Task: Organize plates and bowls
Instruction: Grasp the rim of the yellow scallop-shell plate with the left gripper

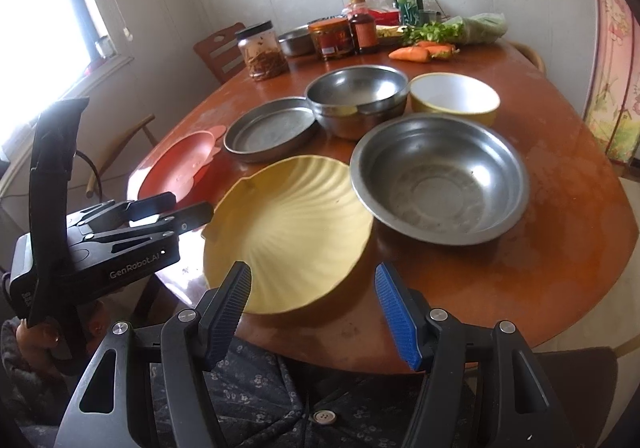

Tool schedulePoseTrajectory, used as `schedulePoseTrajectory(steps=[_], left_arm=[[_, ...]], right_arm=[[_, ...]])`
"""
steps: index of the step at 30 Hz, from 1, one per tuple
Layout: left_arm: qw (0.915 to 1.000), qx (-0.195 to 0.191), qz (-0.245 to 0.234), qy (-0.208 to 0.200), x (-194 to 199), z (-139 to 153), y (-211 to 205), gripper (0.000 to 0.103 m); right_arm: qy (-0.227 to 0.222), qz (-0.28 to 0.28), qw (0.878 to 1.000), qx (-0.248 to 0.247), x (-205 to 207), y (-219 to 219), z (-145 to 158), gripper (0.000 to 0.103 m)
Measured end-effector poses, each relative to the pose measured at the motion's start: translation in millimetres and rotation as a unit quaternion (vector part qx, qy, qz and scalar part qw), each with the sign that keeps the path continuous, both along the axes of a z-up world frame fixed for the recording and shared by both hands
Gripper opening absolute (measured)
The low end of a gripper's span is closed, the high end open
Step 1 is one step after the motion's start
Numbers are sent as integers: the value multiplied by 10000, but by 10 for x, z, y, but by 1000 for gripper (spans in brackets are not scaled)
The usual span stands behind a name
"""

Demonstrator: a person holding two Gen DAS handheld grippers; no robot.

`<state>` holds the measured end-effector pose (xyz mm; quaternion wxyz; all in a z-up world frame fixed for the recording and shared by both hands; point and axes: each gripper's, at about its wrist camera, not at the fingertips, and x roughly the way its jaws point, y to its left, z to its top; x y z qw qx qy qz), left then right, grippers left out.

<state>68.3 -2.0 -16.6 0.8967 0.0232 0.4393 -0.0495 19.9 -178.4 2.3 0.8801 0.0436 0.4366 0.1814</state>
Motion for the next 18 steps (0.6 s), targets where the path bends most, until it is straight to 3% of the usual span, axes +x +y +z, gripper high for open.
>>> schedulePoseTrajectory(steps=[10, 15, 18], left_arm=[[9998, -21, -33, 205, 116, -180, -30, 55], [9996, -6, -102, 269, 148, -234, -92, 55], [9995, -28, -160, 263, 165, -256, -134, 55]], right_arm=[[-175, -242, 9996, -28, 186, 28, -217, 64], [-253, -185, 9993, -217, 208, 84, -280, 44], [-289, -177, 9990, -295, 209, 111, -302, 40]])
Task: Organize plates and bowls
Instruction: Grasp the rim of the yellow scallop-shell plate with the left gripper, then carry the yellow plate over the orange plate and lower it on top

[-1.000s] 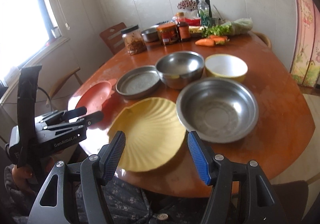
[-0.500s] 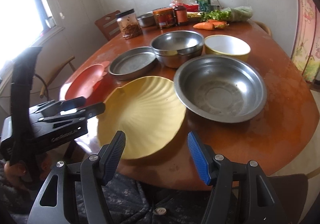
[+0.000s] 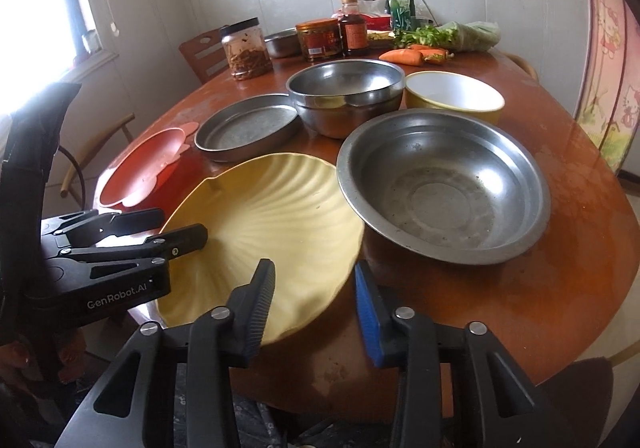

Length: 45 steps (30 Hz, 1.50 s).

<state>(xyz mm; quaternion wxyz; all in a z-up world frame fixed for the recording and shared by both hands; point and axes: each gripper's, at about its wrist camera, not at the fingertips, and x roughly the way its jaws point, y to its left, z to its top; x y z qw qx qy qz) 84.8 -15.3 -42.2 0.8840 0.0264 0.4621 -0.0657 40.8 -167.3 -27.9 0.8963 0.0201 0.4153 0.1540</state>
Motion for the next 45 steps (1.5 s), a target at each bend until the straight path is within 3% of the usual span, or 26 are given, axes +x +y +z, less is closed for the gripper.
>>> schedulePoseTrajectory(steps=[3, 5, 7, 21, 36, 45], left_arm=[[9999, -84, -37, -45, 18, -8, -15, 55], [9998, -183, -64, -82, 21, -10, -18, 49], [9994, -314, -113, -79, 20, -5, -5, 36], [9992, -254, 186, -266, -99, 161, 210, 36], [9938, -388, 850, -604, -195, 450, 774, 36], [9893, -279, 1205, -775, -152, 574, 1167, 36]], right_arm=[[-35, 3, 10000, -79, 17, 27, -6, 39], [-47, 1, 9999, -93, 31, 38, -7, 39], [-49, 19, 9999, -113, 36, 64, -5, 38], [-210, 328, 9992, -82, 113, 353, 145, 38], [-587, 883, 9944, 0, 244, 855, 432, 38], [-751, 1268, 9891, 8, 404, 1265, 578, 39]])
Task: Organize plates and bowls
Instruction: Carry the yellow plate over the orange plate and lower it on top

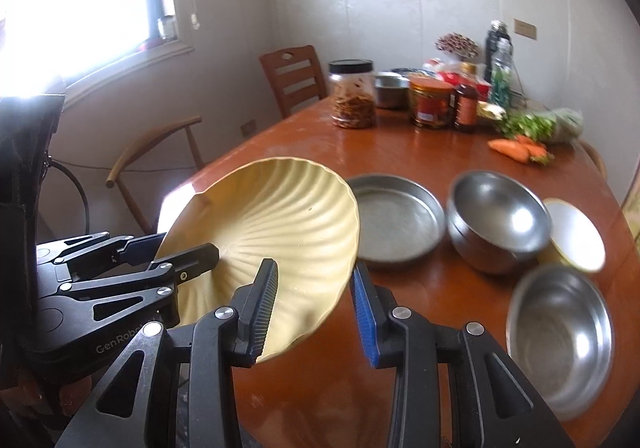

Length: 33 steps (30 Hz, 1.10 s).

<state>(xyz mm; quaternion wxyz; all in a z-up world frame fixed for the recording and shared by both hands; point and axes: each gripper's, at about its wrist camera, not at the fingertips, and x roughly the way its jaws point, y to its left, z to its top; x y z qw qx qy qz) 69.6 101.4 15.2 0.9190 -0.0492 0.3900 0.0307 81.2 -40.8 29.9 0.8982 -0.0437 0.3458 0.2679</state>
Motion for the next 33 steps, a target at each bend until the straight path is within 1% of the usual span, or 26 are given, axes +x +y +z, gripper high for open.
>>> schedulePoseTrajectory(steps=[8, 12, 14, 22, 33], left_arm=[[9996, 49, 255, -143, 145, 147, 345, 36], [9994, 71, 349, -38, 242, 77, 445, 36], [9992, 68, 389, 52, 287, 2, 481, 36], [9985, 85, 380, 394, 433, -267, 500, 36], [9977, 167, 407, 525, 491, -385, 509, 36]], right_arm=[[-92, 293, 9994, 132, 274, 353, 169, 39], [-82, 369, 9992, 129, 420, 510, 171, 39], [-30, 398, 9991, 107, 482, 569, 129, 39], [331, 374, 9987, -13, 687, 649, -217, 39], [533, 380, 9978, -53, 785, 662, -435, 39]])
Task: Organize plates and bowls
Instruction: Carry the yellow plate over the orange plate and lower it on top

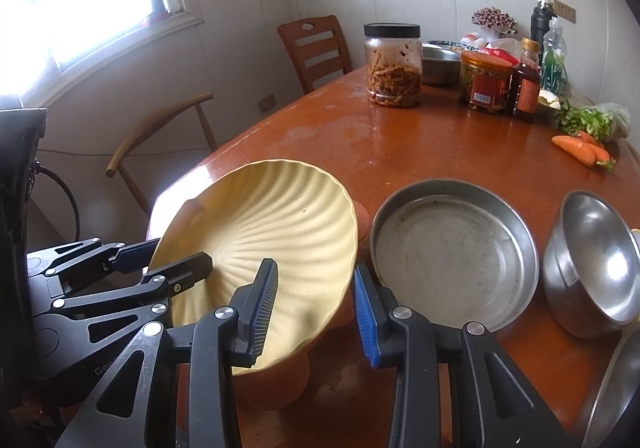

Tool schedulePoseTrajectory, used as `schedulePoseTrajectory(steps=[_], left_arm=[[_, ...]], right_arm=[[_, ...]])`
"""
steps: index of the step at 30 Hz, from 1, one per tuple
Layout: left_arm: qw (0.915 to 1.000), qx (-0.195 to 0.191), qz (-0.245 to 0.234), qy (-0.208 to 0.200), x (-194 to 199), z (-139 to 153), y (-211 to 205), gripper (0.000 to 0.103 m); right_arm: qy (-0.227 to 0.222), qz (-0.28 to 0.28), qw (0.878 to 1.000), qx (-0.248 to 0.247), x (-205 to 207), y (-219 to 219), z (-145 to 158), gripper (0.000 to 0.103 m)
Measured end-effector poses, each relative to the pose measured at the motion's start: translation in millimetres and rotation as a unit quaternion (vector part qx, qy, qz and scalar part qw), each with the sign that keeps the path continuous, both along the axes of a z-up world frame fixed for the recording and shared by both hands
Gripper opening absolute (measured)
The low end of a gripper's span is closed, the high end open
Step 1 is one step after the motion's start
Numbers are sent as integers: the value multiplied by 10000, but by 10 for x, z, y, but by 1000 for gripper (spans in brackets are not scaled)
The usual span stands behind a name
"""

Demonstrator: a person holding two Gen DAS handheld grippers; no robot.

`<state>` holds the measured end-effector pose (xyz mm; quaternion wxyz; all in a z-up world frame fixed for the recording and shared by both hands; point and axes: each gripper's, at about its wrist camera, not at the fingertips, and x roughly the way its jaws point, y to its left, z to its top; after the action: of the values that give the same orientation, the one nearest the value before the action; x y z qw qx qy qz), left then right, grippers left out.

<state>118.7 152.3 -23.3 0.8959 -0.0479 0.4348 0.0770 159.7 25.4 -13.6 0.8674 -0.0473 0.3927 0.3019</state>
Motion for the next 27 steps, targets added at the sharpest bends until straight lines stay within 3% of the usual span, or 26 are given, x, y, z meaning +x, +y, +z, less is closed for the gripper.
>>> schedulePoseTrajectory(steps=[27], left_arm=[[9999, 107, 56, -73, -47, -75, 22, 36]], right_arm=[[-24, 16, 9998, -191, -45, 50, -100, 40]])
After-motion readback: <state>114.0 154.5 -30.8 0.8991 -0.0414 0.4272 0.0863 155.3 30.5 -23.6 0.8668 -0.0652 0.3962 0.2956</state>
